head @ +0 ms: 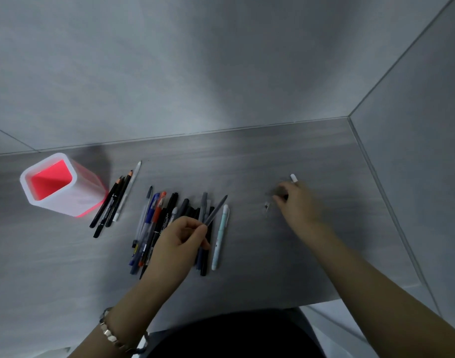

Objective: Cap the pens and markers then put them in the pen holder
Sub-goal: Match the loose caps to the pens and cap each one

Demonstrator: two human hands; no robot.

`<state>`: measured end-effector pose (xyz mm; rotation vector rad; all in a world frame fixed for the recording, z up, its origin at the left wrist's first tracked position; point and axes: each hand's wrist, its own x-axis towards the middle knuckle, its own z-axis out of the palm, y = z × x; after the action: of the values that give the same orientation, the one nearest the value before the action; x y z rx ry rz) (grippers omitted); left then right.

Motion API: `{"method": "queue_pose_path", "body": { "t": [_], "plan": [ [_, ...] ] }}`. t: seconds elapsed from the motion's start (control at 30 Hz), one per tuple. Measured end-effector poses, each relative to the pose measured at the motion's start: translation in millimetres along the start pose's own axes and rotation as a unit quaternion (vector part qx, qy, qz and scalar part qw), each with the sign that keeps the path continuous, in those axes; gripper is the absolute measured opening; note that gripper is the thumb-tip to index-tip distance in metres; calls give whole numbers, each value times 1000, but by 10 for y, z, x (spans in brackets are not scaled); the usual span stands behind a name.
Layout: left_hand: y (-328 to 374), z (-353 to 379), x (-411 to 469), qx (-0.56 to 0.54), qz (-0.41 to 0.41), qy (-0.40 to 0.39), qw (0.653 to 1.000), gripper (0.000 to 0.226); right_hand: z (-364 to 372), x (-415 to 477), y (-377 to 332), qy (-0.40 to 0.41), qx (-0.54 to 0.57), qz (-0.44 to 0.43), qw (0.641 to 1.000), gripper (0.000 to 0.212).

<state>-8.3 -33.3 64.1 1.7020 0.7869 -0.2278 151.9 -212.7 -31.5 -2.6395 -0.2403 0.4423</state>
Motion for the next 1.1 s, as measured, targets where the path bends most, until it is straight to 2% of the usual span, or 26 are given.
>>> {"method": "queue_pose_path", "body": {
  "t": [0.17, 0.33, 0.53, 0.73, 0.87, 0.97, 1.1],
  "plan": [
    [26, 23, 41, 14, 2, -2, 1000, 12, -97, 91, 3, -52, 3, 30, 998, 28],
    [31, 52, 76, 24, 9, -7, 1000, 13, -148, 9, 52, -53, -36, 7, 998, 22],
    [17, 69, 85, 28, 6, -9, 1000, 14, -130, -134, 87, -80, -72, -29, 994, 40],
    [-9, 92, 79, 19, 7, -13, 1000, 16, -128, -169, 115, -108, -101, -37, 988, 26],
    [-66, 49, 58, 21, -6, -11, 1000, 14, -116, -242, 88, -123, -31, -5, 992, 12],
    [-181, -17, 47, 13, -31, -5, 999, 11, -67, -307, 91, -116, 86, 5, 989, 10],
    [-441, -170, 75, 42, -18, 63, 997, 14, -61, -405, -145, -112, 267, 43, 956, 10]
  ]
}}
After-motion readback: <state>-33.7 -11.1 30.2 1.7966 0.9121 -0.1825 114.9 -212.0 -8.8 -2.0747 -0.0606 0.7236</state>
